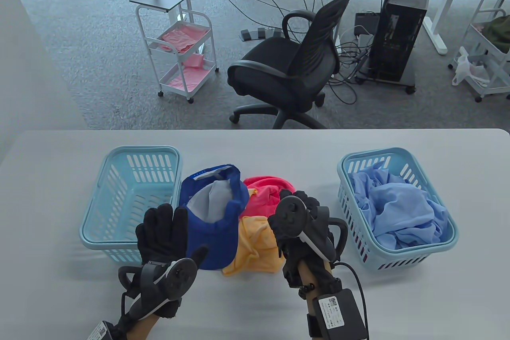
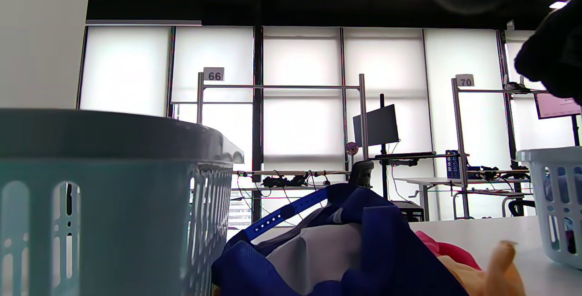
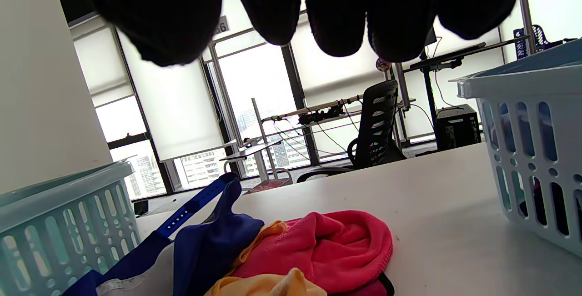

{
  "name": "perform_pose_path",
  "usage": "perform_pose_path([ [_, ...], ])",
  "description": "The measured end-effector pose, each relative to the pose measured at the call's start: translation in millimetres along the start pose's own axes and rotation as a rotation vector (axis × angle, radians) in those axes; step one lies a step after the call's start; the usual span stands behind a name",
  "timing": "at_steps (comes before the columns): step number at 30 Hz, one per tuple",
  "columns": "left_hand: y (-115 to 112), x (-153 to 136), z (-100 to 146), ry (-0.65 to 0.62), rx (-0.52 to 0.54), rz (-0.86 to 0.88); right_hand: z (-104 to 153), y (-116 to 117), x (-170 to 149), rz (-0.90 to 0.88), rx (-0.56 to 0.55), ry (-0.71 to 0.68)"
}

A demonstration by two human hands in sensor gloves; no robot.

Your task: Sort apparel and towels into hand baskets

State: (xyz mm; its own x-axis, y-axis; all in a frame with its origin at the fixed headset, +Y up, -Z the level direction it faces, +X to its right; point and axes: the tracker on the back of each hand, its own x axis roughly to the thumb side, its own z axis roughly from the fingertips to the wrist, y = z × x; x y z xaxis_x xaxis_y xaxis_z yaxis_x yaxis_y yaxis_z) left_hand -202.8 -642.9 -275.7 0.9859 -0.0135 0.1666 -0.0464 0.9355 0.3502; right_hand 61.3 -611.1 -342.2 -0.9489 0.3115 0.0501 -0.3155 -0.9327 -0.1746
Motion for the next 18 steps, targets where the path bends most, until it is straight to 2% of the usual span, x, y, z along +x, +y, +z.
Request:
perform_pose_path([
  [8,0,-1,-1,0.013,0.005,-0.01,1,26,-2,-0.043,0.025,-0.004],
  [12,0,-2,-1,0.016,0.012,-0.011,-3,42,10,-0.076,0.043,0.013],
  [15,1,-2,0,0.018,0.011,-0.01,-8,62,28,-0.1,0.093,0.06],
  [18,1,-3,0,0.023,0.015,-0.004,-14,88,42,-0.157,0.216,0.163],
])
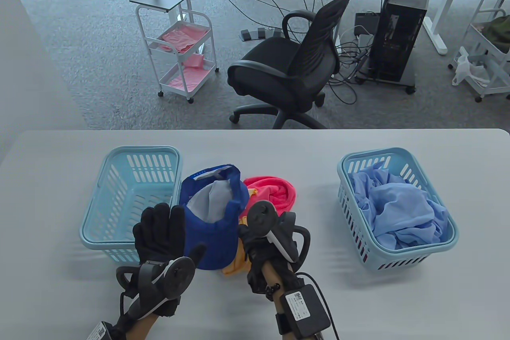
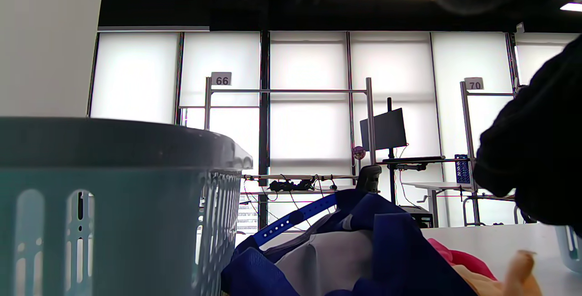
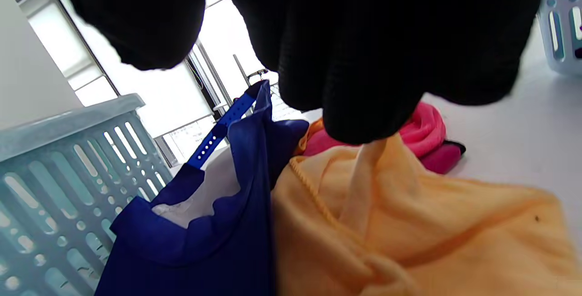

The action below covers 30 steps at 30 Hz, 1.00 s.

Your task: Sort apparel and towels into hand baskets

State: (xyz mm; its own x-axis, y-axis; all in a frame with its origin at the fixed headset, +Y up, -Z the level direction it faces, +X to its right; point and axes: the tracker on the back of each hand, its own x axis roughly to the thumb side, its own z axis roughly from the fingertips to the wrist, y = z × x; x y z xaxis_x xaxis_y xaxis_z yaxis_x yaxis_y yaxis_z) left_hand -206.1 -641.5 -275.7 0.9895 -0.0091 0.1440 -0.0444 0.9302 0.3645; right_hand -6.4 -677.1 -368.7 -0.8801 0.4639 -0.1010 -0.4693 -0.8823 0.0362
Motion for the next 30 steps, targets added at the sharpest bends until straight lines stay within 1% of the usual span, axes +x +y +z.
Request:
perform_pose_path([
  [2,1,-1,0,0.002,0.003,0.004,-5,17,4,-0.043,0.021,0.071],
  [4,1,-2,0,0.003,0.005,0.011,-10,33,5,-0.045,0.064,0.129],
  [5,1,-2,0,0.003,0.003,0.017,-12,39,6,-0.033,0.067,0.151],
  [7,1,-2,1,-0.002,-0.002,0.034,-17,50,6,0.004,0.055,0.177],
  [9,2,0,1,-0.011,0.003,0.028,-18,55,6,0.021,0.0,0.204],
  [14,1,2,2,-0.02,-0.004,0.02,-17,64,4,0.083,-0.068,0.222],
  [21,2,3,2,-0.018,-0.009,0.019,-13,68,10,0.183,-0.139,0.215],
  [25,3,2,2,-0.014,-0.012,0.022,-13,70,11,0.224,-0.132,0.224],
  [30,3,3,1,-0.014,-0.015,0.022,-18,74,8,0.274,-0.058,0.215],
])
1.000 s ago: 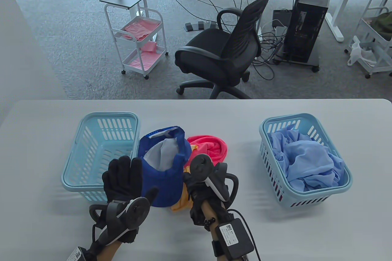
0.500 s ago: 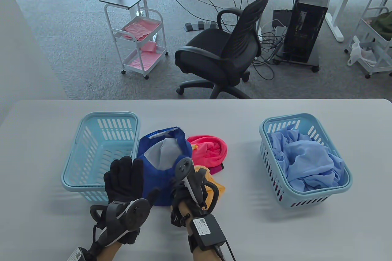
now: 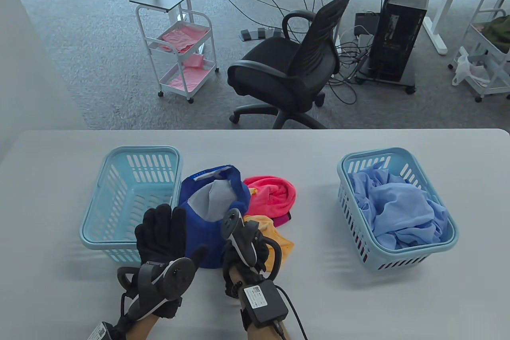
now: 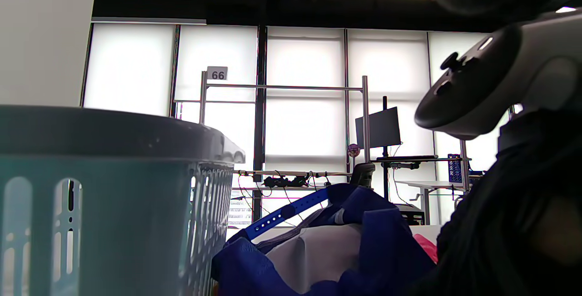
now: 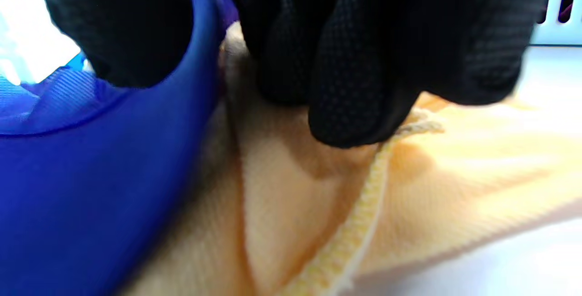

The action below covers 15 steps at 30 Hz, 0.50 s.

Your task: Sort apparel and towels into hand baskets

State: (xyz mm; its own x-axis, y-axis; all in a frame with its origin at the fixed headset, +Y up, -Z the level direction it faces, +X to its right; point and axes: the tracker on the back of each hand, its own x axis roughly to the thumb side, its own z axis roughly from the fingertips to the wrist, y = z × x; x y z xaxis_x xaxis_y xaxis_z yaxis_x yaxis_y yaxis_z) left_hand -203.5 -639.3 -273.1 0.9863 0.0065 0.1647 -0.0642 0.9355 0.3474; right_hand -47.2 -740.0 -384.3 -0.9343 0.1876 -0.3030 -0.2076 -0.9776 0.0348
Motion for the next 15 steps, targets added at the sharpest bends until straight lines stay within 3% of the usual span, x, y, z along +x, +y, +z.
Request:
perform_pose_path([
  [10,-1,2,0,-0.01,-0.014,-0.004,1,-7,-4,-0.064,-0.088,-0.012],
  [15,-3,1,-1,-0.003,-0.032,0.015,10,-23,-8,-0.157,-0.149,-0.014],
])
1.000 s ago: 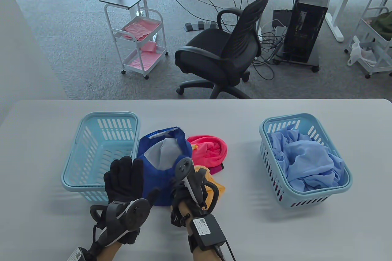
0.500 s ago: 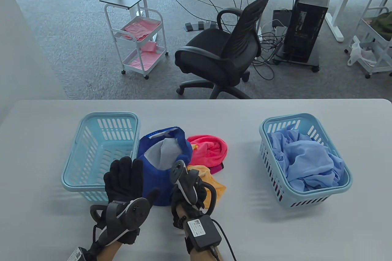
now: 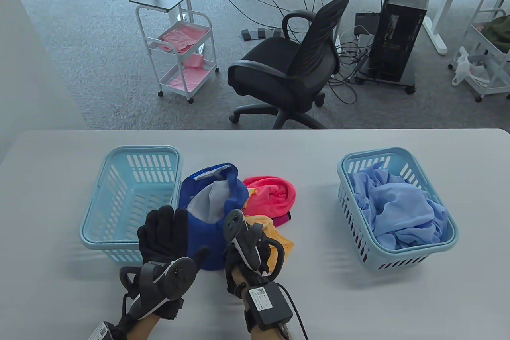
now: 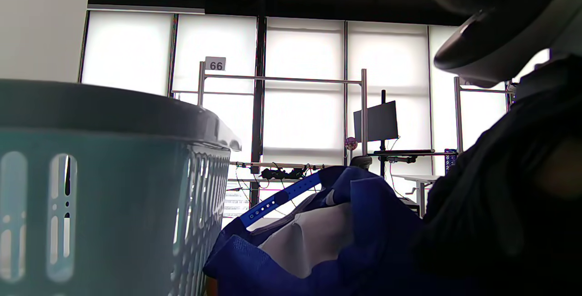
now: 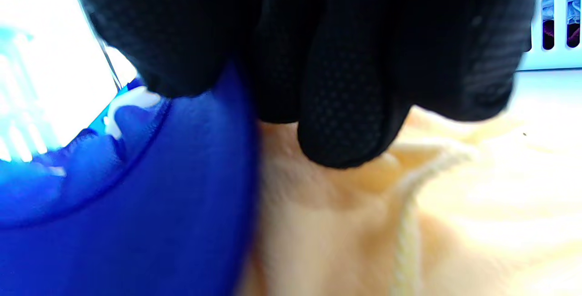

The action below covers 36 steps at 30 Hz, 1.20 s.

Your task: Sort apparel and towels into hand baskets

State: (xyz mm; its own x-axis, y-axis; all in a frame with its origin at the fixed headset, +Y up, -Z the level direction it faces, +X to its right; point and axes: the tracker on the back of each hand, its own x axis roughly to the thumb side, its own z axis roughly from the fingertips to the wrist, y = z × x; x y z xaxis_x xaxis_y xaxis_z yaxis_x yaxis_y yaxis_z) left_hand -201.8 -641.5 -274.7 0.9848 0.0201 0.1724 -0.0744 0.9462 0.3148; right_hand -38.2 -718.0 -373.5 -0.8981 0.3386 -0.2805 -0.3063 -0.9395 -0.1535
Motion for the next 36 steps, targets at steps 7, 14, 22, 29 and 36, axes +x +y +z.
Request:
perform_pose_path([
  [7,4,-3,-1,0.011,0.005,0.015,-3,-33,-20,-0.259,0.021,-0.006],
  [14,7,-2,1,0.009,0.021,0.01,-10,-87,-39,-0.395,-0.085,-0.08],
  [22,7,-2,2,0.007,0.032,0.011,-18,-126,-67,-0.624,-0.085,-0.093],
  [29,6,0,2,0.001,0.028,0.006,-26,-154,-99,-0.707,-0.1,-0.089],
  [36,7,1,3,-0.004,0.032,-0.003,-35,-183,-113,-0.664,-0.169,-0.08],
])
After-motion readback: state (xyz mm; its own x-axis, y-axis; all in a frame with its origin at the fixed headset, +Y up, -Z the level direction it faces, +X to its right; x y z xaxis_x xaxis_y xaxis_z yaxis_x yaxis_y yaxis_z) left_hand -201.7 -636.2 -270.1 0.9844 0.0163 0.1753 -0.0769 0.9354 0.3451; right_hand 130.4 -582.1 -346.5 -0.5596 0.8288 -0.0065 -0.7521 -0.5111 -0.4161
